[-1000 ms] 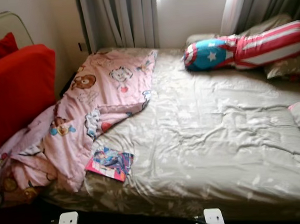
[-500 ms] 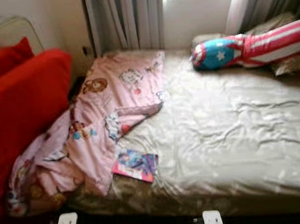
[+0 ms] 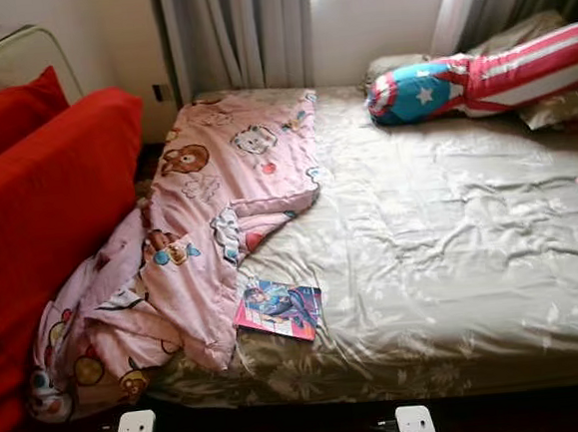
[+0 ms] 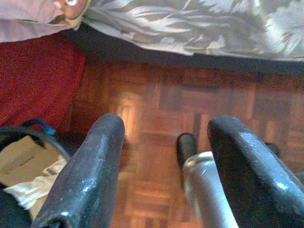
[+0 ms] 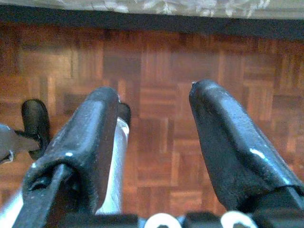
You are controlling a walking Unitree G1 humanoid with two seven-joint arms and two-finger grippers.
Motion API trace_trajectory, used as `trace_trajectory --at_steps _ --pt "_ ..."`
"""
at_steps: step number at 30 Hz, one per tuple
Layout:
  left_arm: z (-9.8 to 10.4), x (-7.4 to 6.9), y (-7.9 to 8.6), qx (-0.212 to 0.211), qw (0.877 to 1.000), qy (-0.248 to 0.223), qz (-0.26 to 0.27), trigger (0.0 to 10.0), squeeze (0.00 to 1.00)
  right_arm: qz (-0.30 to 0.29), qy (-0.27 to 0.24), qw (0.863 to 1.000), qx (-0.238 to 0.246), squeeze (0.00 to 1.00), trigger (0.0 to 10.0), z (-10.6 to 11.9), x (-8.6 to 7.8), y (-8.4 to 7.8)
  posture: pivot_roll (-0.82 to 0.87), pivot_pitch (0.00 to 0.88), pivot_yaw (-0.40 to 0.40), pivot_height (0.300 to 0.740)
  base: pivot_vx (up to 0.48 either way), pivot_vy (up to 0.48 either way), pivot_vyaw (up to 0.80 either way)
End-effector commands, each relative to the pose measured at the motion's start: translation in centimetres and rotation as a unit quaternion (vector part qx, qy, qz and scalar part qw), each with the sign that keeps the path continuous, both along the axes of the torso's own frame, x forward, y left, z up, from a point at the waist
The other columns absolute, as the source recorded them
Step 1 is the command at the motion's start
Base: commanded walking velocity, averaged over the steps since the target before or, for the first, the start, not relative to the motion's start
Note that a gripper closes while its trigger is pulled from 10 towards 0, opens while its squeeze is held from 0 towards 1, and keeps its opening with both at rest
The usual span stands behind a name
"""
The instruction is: Clean up the room
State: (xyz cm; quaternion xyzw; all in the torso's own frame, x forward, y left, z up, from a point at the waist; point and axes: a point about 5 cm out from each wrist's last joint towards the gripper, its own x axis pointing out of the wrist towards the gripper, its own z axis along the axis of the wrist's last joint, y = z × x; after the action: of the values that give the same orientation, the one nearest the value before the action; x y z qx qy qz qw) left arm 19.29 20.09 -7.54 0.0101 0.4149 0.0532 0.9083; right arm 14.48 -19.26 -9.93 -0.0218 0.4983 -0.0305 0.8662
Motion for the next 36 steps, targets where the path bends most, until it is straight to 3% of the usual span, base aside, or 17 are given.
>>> trace_trajectory --at_steps 1,18,28,36 --pt "-0.43 -0.87 0.32 0.005 1.0 0.018 0.002 10.0 0.0 0.006 -0.015 1.0 -0.002 0.0 10.0 0.34 0.82 0.03 -0.01 0.0 -0.027 0.74 0.0 0.0 0.8" --pt "-0.33 -0.68 0.31 0.005 1.0 0.015 0.001 10.0 0.0 0.003 -0.015 1.0 0.003 0.0 10.0 0.3 0.77 0.16 -0.01 0.0 -0.026 0.74 0.0 0.0 0.79" --pt "-0.24 -0.48 0.19 0.003 1.0 0.011 0.0 10.0 0.0 -0.006 -0.018 1.0 0.007 0.0 10.0 0.31 0.79 0.15 -0.01 0.0 -0.028 0.74 0.0 0.0 0.0" --pt "-0.22 -0.42 0.09 0.002 1.0 0.01 -0.001 10.0 0.0 0.006 -0.018 1.0 0.004 0.0 10.0 0.34 0.84 0.11 -0.01 0.0 -0.031 0.74 0.302 0.0 0.08"
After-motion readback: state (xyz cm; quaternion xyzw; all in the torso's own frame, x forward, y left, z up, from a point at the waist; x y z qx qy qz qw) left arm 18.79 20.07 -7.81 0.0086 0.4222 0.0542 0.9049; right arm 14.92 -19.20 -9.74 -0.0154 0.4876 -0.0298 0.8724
